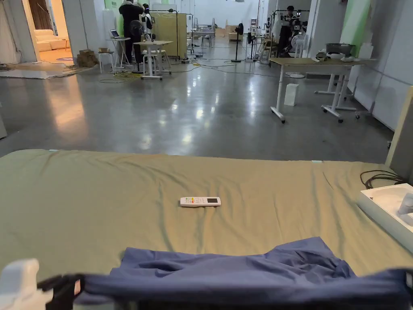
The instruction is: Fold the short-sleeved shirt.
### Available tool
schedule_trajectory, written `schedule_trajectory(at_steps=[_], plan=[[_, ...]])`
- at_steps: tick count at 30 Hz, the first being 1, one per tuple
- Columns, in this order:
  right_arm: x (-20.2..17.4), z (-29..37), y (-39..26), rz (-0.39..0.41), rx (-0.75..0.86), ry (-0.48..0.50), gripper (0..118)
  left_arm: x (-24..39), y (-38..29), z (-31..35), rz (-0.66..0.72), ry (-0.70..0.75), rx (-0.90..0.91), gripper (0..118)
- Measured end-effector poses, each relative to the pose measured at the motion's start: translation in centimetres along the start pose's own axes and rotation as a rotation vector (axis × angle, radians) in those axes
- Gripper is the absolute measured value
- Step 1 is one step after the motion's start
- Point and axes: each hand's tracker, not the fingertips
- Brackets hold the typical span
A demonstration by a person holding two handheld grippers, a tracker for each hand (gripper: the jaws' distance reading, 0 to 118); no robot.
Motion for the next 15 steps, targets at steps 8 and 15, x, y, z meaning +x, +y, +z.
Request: schedule_trajectory(at_steps=[8, 15], plan=[[2.9, 8.2, -13.4, 0.057, -0.199, -0.064, 5, -1.6, -10.5, 5.5, -0.059, 0.008, -0.18, 4], [3.0, 9.3, -18.1, 0.071, -0.288, -0.076, 5, -2.9, -14.1, 6.0, -0.067, 0.017, -0.243, 4]])
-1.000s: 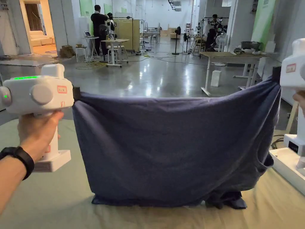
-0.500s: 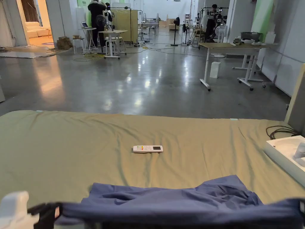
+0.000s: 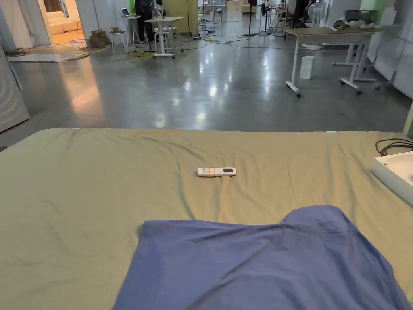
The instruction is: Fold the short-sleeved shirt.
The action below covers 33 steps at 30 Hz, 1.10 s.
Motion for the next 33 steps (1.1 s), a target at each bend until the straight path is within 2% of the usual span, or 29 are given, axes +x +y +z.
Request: schedule_trajectory(at_steps=[3, 4, 5, 6, 7, 8, 11, 14, 15, 18, 21, 26, 27, 28, 29, 30, 31, 32, 33], plan=[[-0.1, -0.7, -0.8, 0.034, -0.001, -0.015, 6, -0.6, -0.6, -0.8, -0.014, -0.015, 0.005, 5], [-0.2, -0.9, -1.0, 0.039, 0.001, -0.018, 16, -0.9, -0.6, -1.1, -0.008, -0.016, 0.002, 8], [-0.2, -1.0, -1.2, 0.038, 0.0, -0.018, 47, -0.8, -0.4, -1.1, 0.011, -0.021, -0.023, 28], [0.0, -1.1, -1.5, 0.025, -0.023, -0.029, 74, -1.2, -0.5, -1.1, 0.036, 0.005, -0.036, 55], [0.3, -1.1, -1.7, 0.002, -0.04, -0.02, 90, -1.4, -0.7, -1.1, 0.064, 0.011, -0.035, 80], [0.7, -0.9, -1.9, -0.021, -0.04, -0.016, 92, -1.6, -0.7, -0.6, 0.057, 0.025, -0.032, 91], [1.5, 1.2, -1.7, -0.07, 0.023, -0.07, 92, -0.6, 0.6, 2.6, 0.039, 0.069, 0.044, 91], [1.0, 5.6, 0.2, -0.148, 0.175, -0.043, 92, 2.8, 2.7, 7.0, -0.036, 0.099, 0.213, 91], [0.3, 7.4, 1.0, -0.145, 0.238, -0.033, 92, 4.4, 3.5, 8.7, -0.055, 0.116, 0.302, 91], [-3.2, 12.4, 3.3, -0.104, 0.417, -0.031, 94, 9.2, 5.2, 13.3, -0.123, 0.137, 0.536, 91], [-6.7, 15.4, 5.1, -0.038, 0.516, 0.002, 94, 12.7, 6.6, 15.1, -0.167, 0.165, 0.602, 91], [-11.2, 17.4, 7.4, 0.093, 0.61, 0.052, 92, 15.5, 7.2, 15.5, -0.191, 0.119, 0.607, 90], [-11.8, 17.6, 7.7, 0.102, 0.608, 0.06, 87, 15.9, 7.1, 15.5, -0.207, 0.124, 0.61, 86], [-12.3, 17.7, 7.9, 0.112, 0.6, 0.067, 75, 16.2, 7.0, 15.6, -0.22, 0.125, 0.614, 79], [-12.2, 17.4, 7.8, 0.117, 0.604, 0.072, 75, 16.2, 7.1, 15.6, -0.236, 0.128, 0.615, 75], [-11.9, 17.1, 7.6, 0.118, 0.606, 0.08, 69, 16.4, 7.0, 15.7, -0.248, 0.128, 0.617, 70], [-12.1, 17.1, 7.6, 0.122, 0.601, 0.09, 59, 16.7, 6.9, 15.8, -0.25, 0.135, 0.616, 55], [-12.4, 17.1, 7.6, 0.123, 0.6, 0.092, 38, 16.8, 6.8, 15.9, -0.248, 0.148, 0.616, 25], [-12.7, 17.1, 7.5, 0.123, 0.602, 0.086, 27, 16.6, 6.7, 15.9, -0.248, 0.146, 0.619, 18]])
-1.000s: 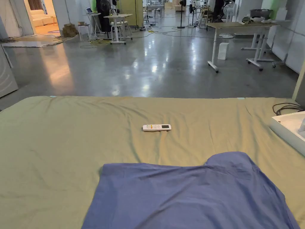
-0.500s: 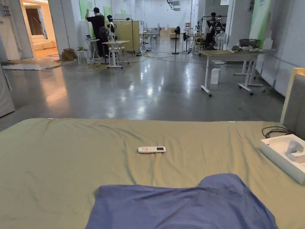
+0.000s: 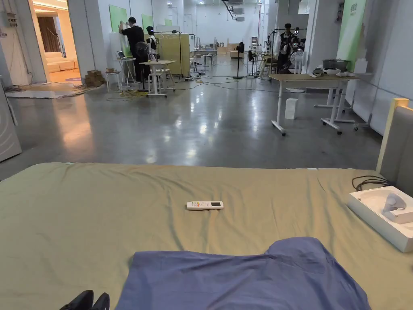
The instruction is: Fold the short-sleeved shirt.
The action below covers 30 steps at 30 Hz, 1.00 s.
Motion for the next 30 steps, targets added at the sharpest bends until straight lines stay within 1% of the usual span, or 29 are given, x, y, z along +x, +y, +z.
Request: schedule_trajectory(at_steps=[1, 2, 3, 6, 15, 20, 21, 22, 23, 24, 25, 26, 29, 30], plan=[[0.5, -0.1, -0.6, 0.001, -0.002, 0.0, 19, -0.1, 0.0, 0.2, 0.002, -0.01, 0.002, 15], [0.4, -0.2, -0.7, 0.001, -0.01, 0.004, 8, -0.2, 0.0, 0.2, 0.003, -0.03, 0.003, 1], [0.4, -0.2, -0.7, -0.002, -0.014, 0.003, 0, 0.0, -0.2, 0.3, -0.003, -0.015, 0.008, 1], [0.9, -0.3, -1.0, -0.016, -0.02, 0.01, 0, -0.2, -0.1, 0.3, -0.003, -0.023, -0.001, 1], [1.7, -0.3, -1.4, -0.024, -0.024, -0.006, 0, -1.1, -0.4, -0.1, 0.008, -0.022, -0.018, 1], [2.1, -0.3, -2.1, -0.046, -0.046, 0.002, 0, -3.5, -2.4, -0.7, 0.076, -0.005, -0.125, 2], [1.9, -0.3, -2.1, -0.049, -0.054, 0.002, 0, -4.0, -3.1, -0.9, 0.079, 0.009, -0.148, 4], [2.0, -0.4, -2.4, -0.052, -0.064, 0.003, 0, -4.8, -4.0, -1.2, 0.083, 0.019, -0.188, 11], [2.1, -0.5, -2.7, -0.059, -0.076, 0.005, 0, -5.5, -4.9, -1.4, 0.092, 0.02, -0.21, 33], [2.2, -0.6, -3.0, -0.067, -0.089, 0.01, 0, -6.4, -5.9, -1.7, 0.117, 0.019, -0.237, 46], [2.2, -0.6, -3.3, -0.075, -0.103, 0.014, 0, -7.3, -6.9, -2.2, 0.148, 0.022, -0.281, 53], [2.3, -0.7, -3.6, -0.081, -0.114, 0.016, 0, -8.2, -8.1, -2.6, 0.196, 0.021, -0.322, 53], [1.9, -1.2, -4.0, -0.085, -0.153, 0.017, 0, -10.5, -11.4, -4.0, 0.201, 0.021, -0.411, 56], [1.9, -1.4, -4.3, -0.083, -0.163, 0.016, 0, -11.2, -12.7, -4.7, 0.201, 0.0, -0.446, 60]])
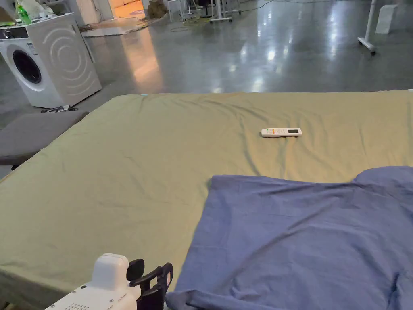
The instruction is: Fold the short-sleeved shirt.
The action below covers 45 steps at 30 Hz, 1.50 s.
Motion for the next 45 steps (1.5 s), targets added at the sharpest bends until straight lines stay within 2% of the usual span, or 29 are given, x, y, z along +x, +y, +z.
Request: schedule_trajectory(at_steps=[2, 3, 6, 11, 13, 17, 18, 19, 20, 21, 23, 27, 31, 32, 33, 35, 36, 37, 40, 42, 45], plan=[[0.0, -0.5, -0.3, -0.011, -0.026, 0.002, 0, -1.4, -1.4, -2.2, -0.019, -0.052, -0.094, 77], [-0.4, -0.7, -0.1, -0.023, -0.039, 0.008, 0, -1.9, -2.0, -3.4, -0.012, -0.069, -0.15, 79], [-0.4, -1.2, -0.4, -0.054, -0.069, 0.008, 0, -2.8, -3.7, -6.3, 0.023, -0.061, -0.25, 79], [-0.6, -1.4, -0.6, -0.048, -0.104, -0.011, 0, -4.0, -4.6, -8.5, 0.024, -0.065, -0.26, 79], [-0.6, -1.4, -0.6, -0.047, -0.11, -0.015, 0, -3.6, -4.7, -8.7, -0.025, -0.105, -0.274, 79], [-0.5, -1.4, -0.7, -0.052, -0.122, -0.02, 0, -2.3, -5.2, -9.4, -0.189, -0.071, -0.328, 75], [-0.5, -1.4, -0.7, -0.054, -0.125, -0.022, 0, -2.2, -5.4, -9.4, -0.219, -0.057, -0.324, 70], [-0.4, -1.3, -0.8, -0.057, -0.134, -0.023, 0, -2.0, -5.3, -9.3, -0.207, -0.063, -0.32, 59], [-0.4, -1.1, -0.9, -0.056, -0.129, -0.026, 0, -2.0, -5.0, -9.1, -0.209, -0.058, -0.318, 39], [-0.3, -0.9, -0.9, -0.055, -0.125, -0.03, 0, -1.8, -4.9, -8.9, -0.22, -0.051, -0.312, 25], [0.0, -0.6, -1.1, -0.059, -0.125, -0.034, 0, -1.4, -4.7, -8.7, -0.247, -0.093, -0.315, 11], [1.0, -0.2, -1.5, -0.073, -0.137, -0.064, 0, 0.3, -4.9, -9.2, -0.365, -0.052, -0.352, 9], [3.3, 0.1, -2.4, -0.084, -0.151, -0.125, 0, 0.1, -4.8, -9.8, -0.311, -0.054, -0.38, 8], [4.1, -0.2, -2.9, -0.083, -0.166, -0.145, 6, 0.1, -4.8, -9.8, -0.316, -0.051, -0.379, 8], [5.0, -0.6, -3.6, -0.088, -0.175, -0.158, 27, 0.1, -4.9, -9.7, -0.316, -0.05, -0.379, 8], [7.6, -2.1, -5.7, -0.118, -0.279, -0.169, 88, 0.0, -4.9, -9.9, -0.317, -0.045, -0.377, 8], [8.5, -3.0, -6.8, -0.119, -0.317, -0.168, 90, 0.0, -4.9, -9.9, -0.309, -0.043, -0.377, 8], [9.1, -3.7, -7.9, -0.105, -0.324, -0.16, 87, -0.1, -5.0, -9.9, -0.297, -0.04, -0.378, 8], [11.3, -6.5, -11.2, -0.075, -0.434, -0.155, 88, 0.5, -4.8, -9.6, -0.272, -0.038, -0.38, 8], [11.9, -7.7, -12.4, -0.075, -0.442, -0.122, 88, 1.1, -4.4, -9.4, -0.267, -0.035, -0.383, 8], [11.9, -9.1, -13.0, -0.032, -0.445, -0.101, 84, 1.5, -4.3, -9.3, -0.271, -0.029, -0.392, 8]])
